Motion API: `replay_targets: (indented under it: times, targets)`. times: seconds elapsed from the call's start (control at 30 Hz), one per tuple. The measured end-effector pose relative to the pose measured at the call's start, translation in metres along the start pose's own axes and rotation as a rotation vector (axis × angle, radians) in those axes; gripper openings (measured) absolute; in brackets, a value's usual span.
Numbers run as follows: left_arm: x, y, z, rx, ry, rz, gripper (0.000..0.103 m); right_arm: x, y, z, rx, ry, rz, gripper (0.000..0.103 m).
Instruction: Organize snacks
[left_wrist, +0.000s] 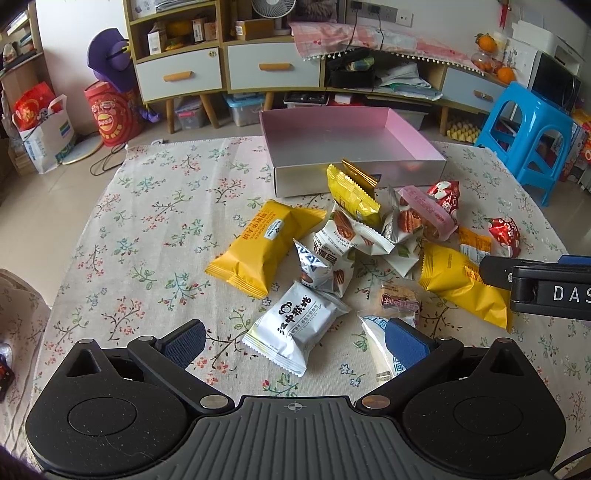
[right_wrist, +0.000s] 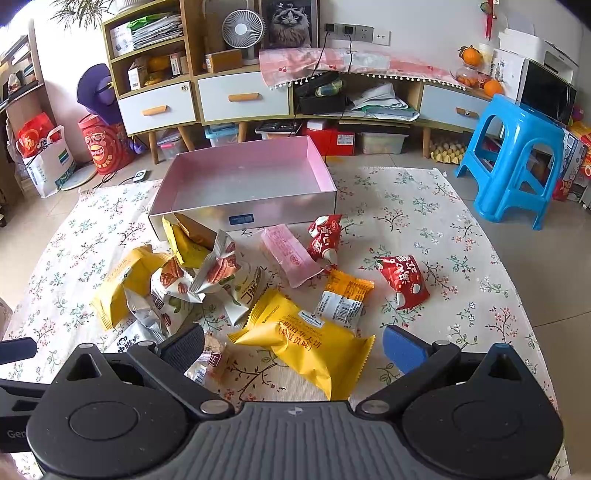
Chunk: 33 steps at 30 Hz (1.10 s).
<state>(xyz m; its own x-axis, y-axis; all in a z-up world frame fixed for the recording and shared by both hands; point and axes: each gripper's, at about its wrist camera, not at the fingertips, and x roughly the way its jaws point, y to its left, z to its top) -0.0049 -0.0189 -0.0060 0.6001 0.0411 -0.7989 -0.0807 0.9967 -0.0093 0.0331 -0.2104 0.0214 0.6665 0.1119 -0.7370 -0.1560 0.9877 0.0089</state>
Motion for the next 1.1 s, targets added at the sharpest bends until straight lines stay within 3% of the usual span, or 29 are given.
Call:
replay_targets:
  times: [1.1]
  targets:
    - [-0.0001, 0.0012, -0.0007, 0.001, 0.005, 0.003, 0.103, -0.0005, 0.001, 0.0012, -0.001, 0.007, 0.001, 0.093]
